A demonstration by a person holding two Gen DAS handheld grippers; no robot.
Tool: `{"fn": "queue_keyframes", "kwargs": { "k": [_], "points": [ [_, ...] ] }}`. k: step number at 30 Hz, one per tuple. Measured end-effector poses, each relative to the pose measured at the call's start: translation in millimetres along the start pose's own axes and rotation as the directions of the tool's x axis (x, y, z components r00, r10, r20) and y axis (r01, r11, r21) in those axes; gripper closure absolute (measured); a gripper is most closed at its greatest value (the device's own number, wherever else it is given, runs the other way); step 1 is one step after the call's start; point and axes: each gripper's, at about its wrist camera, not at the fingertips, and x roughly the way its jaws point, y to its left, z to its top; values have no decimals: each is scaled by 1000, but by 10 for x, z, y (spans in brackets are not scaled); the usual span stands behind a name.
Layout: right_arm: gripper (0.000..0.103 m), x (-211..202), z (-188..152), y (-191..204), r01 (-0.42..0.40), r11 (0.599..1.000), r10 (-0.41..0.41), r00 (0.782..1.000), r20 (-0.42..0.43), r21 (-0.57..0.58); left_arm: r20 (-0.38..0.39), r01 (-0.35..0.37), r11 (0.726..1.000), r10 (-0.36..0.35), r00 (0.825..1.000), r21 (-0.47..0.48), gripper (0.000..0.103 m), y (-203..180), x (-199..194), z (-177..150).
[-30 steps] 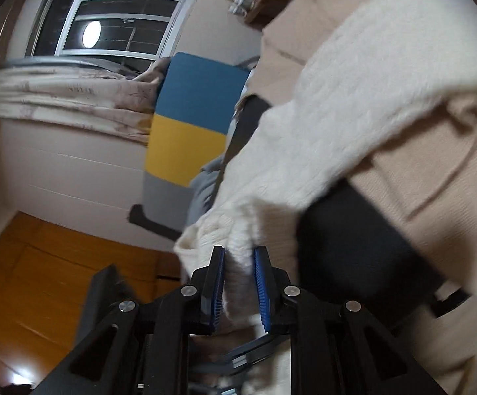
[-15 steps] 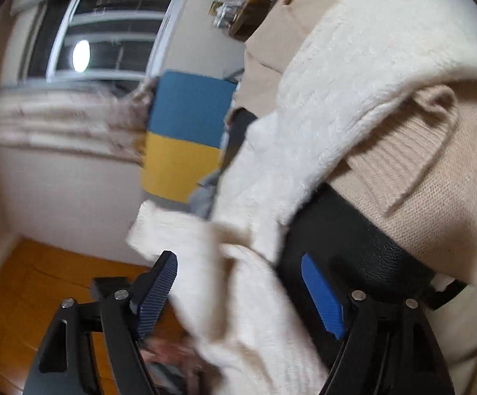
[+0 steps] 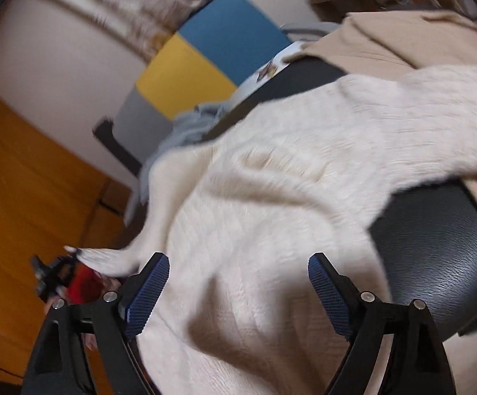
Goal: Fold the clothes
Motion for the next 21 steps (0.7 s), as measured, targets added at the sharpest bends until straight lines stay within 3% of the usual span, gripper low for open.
{"fn": "queue_keyframes", "kwargs": {
  "k": [2, 4, 6, 9, 11, 14, 16, 18, 21],
  "points": [
    [15, 69, -8, 118, 22, 998, -24, 999, -26, -52, 42, -91, 993, 94, 995, -70, 88, 257, -96, 53],
    [15, 72, 56, 244, 60, 990, -63, 998, -16, -124, 83, -86, 995, 90, 992, -57, 84, 260, -162, 59],
    [15, 56, 190, 369, 89, 976, -88, 996, 17, -199, 84, -57, 998, 55, 995, 29, 81, 5, -146, 27],
    [16, 76, 517, 540, 131, 944, -115, 991, 71, -304, 5, 107, 974, -110, 994, 198, 75, -669, 42, -105],
    [17, 163, 807, 615, 127, 927, -110, 992, 69, -353, -78, 228, 920, -214, 974, 319, 72, -1256, 256, -318],
    [23, 513, 1270, 566, 120, 920, -138, 990, -22, -373, -216, 357, 789, -286, 934, 500, 72, -2257, 624, -760],
    [30, 862, 1572, 421, 117, 924, -175, 976, -128, -365, -298, 426, 706, -306, 904, 566, 72, -2818, 904, -1030],
    [34, 1201, 1775, 283, 133, 916, -231, 946, -226, -379, -390, 481, 647, -292, 873, 592, 72, -3312, 1294, -1268],
    [37, 1688, 1898, 90, 176, 873, -360, 861, -358, -454, -529, 542, 592, -218, 820, 597, 72, -3723, 1826, -1616]
  ]
}}
